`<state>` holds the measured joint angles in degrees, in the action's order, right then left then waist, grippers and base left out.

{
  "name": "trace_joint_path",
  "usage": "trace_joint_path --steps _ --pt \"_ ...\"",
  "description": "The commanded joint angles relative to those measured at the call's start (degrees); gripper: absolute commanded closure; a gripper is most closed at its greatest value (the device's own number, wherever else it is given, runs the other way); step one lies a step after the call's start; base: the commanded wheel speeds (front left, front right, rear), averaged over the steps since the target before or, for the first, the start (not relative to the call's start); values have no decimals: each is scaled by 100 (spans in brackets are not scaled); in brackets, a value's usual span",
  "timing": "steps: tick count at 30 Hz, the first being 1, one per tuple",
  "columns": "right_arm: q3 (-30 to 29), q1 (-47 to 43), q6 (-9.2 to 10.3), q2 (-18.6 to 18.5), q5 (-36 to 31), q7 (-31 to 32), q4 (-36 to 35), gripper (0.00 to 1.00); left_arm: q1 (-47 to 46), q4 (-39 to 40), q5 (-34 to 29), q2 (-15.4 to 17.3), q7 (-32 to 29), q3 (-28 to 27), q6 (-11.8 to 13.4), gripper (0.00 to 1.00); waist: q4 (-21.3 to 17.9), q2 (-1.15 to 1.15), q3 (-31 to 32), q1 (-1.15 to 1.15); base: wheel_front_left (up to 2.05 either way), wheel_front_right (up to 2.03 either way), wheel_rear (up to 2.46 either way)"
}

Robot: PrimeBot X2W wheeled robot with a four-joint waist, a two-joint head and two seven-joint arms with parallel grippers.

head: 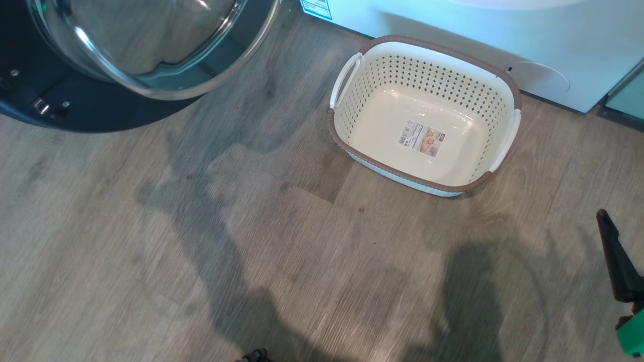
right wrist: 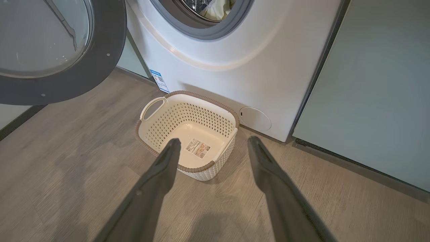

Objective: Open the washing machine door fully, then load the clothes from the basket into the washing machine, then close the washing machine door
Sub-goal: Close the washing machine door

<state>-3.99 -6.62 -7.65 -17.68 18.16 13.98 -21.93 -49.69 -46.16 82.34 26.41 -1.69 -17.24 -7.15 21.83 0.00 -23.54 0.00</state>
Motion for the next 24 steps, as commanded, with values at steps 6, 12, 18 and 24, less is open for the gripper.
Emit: trace_joint_path --steps 6,12,18,24 --pt "136 170 16 -34 53 -12 -96 0 66 423 91 270 -435 157 -34 100 41 0 72 0 0 0 0" --pt "218 218 16 31 59 -46 3 0 140 657 168 280 -736 271 -34 100 67 0 155 0 0 0 0" --pt "292 255 16 115 67 -111 134 0 237 867 211 311 -980 379 -34 100 89 0 266 0 0 0 0" --pt "345 263 16 204 77 -186 273 0 333 1106 283 305 -1163 444 -34 100 113 0 365 0 0 0 0"
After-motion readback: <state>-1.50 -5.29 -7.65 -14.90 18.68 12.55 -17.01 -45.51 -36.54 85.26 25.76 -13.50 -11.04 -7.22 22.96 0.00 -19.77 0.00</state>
